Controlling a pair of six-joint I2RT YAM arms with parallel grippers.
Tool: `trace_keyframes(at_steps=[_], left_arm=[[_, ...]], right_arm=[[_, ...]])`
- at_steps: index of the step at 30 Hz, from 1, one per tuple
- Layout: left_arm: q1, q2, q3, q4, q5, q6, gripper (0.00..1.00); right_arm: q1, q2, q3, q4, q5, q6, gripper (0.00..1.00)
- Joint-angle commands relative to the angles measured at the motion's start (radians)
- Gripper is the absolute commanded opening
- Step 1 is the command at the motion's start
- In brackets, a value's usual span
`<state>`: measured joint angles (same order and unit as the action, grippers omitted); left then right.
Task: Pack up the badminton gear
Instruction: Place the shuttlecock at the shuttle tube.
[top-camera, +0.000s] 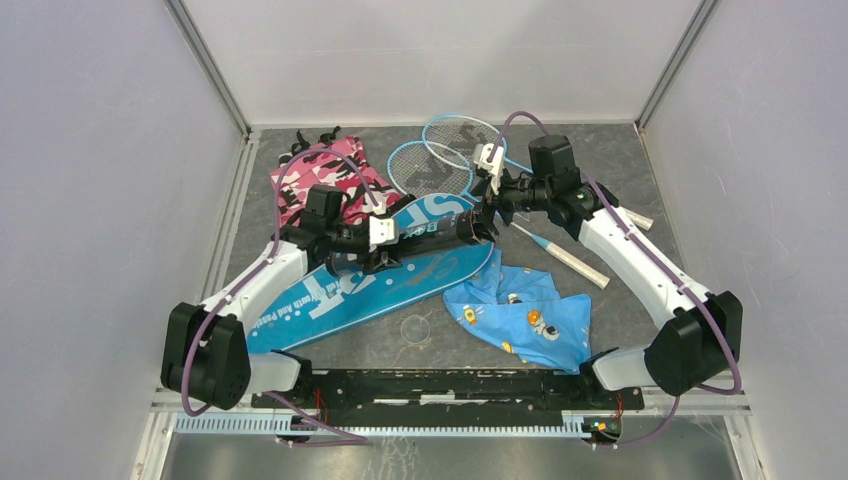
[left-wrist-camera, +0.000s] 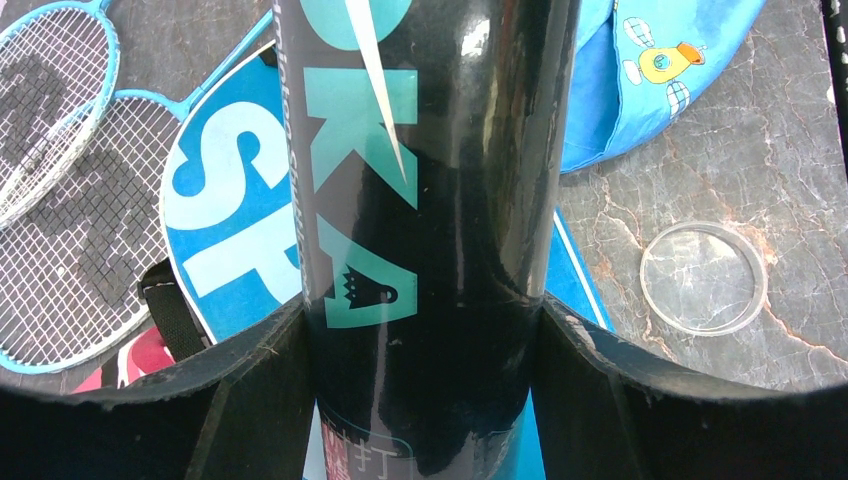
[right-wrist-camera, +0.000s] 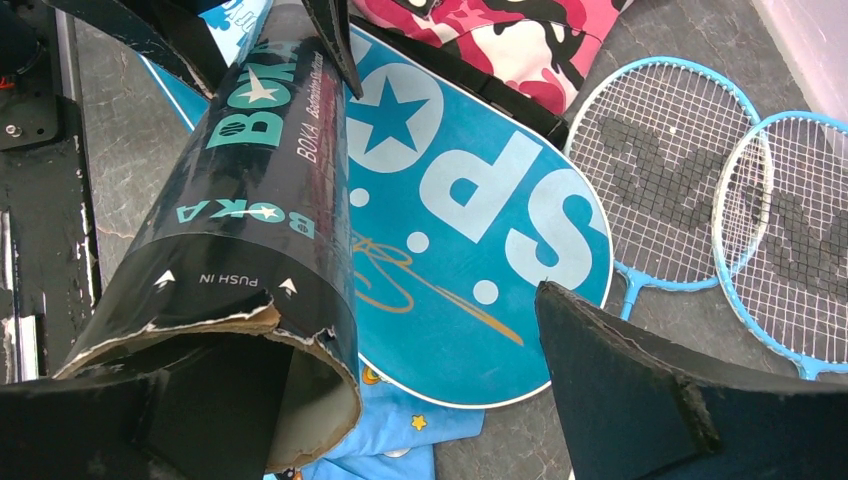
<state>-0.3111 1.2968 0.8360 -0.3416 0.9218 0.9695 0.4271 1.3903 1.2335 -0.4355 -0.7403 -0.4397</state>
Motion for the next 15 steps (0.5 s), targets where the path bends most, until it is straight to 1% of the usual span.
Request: trace_keyframes(at_steps=[1, 4, 9, 15], left_arm=[[-0.002, -0.011, 0.014, 0.053, 0.019, -0.006, 0.02], [-0.002, -0.003, 0.019, 0.045, -0.003, -0.009, 0.02], [0.0, 0.018, 0.033, 0.025, -0.034, -0.005, 0.02], [0.001, 0.03, 0.053, 0.003, -0.078, -0.009, 0.02]], right_arm=[[-0.024, -0.015, 0.039, 0.017, -0.022, 0.007, 0.96], [-0.06, -0.029, 0.066, 0.002, -0.068, 0.015, 0.98], [-0.145, -0.056, 0.099, -0.009, -0.145, 0.038, 0.98], [-0.251, -0.099, 0.101, -0.025, -0.192, 0.041, 0.98]])
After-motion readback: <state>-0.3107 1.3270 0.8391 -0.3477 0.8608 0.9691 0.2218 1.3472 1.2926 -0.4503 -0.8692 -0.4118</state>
